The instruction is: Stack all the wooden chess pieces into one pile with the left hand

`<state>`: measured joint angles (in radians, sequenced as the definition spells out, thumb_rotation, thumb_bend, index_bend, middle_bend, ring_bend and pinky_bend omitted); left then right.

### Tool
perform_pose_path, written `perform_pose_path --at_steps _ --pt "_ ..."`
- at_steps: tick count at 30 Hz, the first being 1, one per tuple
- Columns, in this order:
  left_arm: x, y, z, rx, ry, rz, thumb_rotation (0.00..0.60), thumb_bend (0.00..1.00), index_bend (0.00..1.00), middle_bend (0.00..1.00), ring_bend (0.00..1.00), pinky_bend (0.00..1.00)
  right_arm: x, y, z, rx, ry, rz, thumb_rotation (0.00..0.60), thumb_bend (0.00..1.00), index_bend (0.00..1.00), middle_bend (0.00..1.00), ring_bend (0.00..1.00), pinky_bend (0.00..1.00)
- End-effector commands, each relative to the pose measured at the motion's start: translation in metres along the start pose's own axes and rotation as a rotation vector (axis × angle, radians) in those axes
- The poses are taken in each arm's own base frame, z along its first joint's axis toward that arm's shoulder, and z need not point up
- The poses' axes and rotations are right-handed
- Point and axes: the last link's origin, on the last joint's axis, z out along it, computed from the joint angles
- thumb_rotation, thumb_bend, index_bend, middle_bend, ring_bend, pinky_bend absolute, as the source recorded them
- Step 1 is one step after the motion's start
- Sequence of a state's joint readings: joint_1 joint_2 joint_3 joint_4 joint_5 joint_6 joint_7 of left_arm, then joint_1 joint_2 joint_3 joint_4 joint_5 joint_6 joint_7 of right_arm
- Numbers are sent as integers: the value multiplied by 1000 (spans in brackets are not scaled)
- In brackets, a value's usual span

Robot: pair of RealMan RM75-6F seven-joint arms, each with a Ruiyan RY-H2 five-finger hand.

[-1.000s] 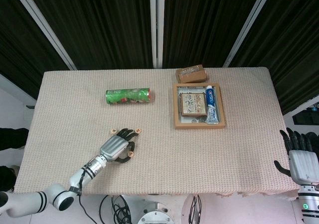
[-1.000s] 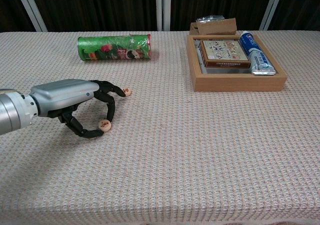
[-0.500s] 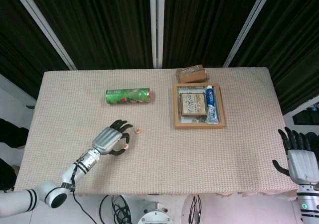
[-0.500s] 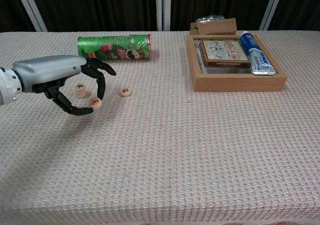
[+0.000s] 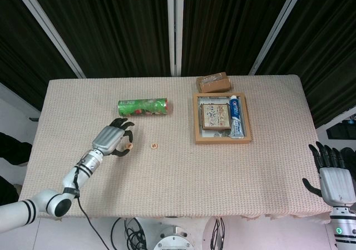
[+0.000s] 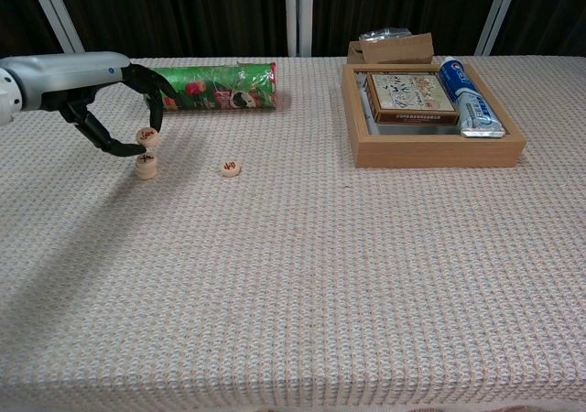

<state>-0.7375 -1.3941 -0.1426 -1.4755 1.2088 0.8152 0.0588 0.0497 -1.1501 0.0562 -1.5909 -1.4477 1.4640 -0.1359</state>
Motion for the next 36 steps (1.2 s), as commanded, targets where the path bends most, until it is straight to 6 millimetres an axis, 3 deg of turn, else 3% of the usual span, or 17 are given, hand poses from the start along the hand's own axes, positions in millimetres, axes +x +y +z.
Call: perform_pose_path --at_steps 1,13,36 --pt "-2 -4 4 17 -14 3 600 282 481 131 0 6 0 1 0 -2 -3 -1 600 159 0 0 0 0" --pt "-15 -12 9 47 -41 1 600 282 478 131 0 6 -2 2 0 -9 -10 -9 600 161 0 0 0 0" --pt "-21 -22 12 59 -41 -11 600 282 437 131 0 7 -3 -2 2 3 -18 -24 600 163 0 0 0 0"
